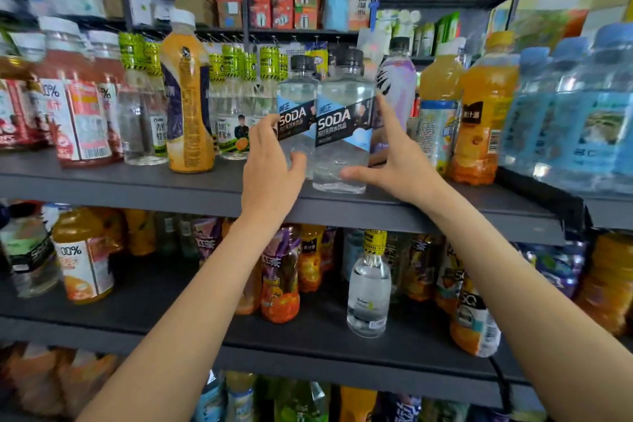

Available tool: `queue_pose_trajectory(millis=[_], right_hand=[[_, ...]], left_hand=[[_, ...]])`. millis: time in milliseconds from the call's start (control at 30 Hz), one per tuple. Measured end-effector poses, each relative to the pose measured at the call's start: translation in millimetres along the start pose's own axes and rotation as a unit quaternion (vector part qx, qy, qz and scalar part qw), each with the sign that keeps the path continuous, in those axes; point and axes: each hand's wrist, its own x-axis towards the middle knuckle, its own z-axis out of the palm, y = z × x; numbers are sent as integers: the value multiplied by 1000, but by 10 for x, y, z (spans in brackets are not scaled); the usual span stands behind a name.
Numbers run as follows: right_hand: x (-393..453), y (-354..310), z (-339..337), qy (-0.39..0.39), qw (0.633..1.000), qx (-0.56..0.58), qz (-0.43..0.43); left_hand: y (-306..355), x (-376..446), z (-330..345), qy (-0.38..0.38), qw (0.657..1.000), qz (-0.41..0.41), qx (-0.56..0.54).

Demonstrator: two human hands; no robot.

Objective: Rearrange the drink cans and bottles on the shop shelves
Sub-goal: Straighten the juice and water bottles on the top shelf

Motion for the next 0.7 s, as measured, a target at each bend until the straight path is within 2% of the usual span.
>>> queue_pose_trajectory(millis=[100,200,300,433,533,633,700], right_hand=[[103,-130,208,-11,1000,5,-19],[217,-256,434,-19,1000,6,0],[229,-348,592,-24,999,17,30],[160,-410,631,12,999,-19,28],[-108,-387,584,134,990,-25,-36],[-721,-264,560,285,954,-35,-86],[-1178,-105,634,292,953,-50,-67]], left_hand=[[-3,-22,-54,37,996,-3,-83],[-73,-50,-149,34,995,1,-92],[-190,-36,-221,-18,998,30,-48],[-223,2,-276,-88,995,-1,-52],[-211,-54,-285,-55,998,30,-23],[-266,-347,-275,43,996,84,2],[-343,-641,-250,61,990,125,-3]])
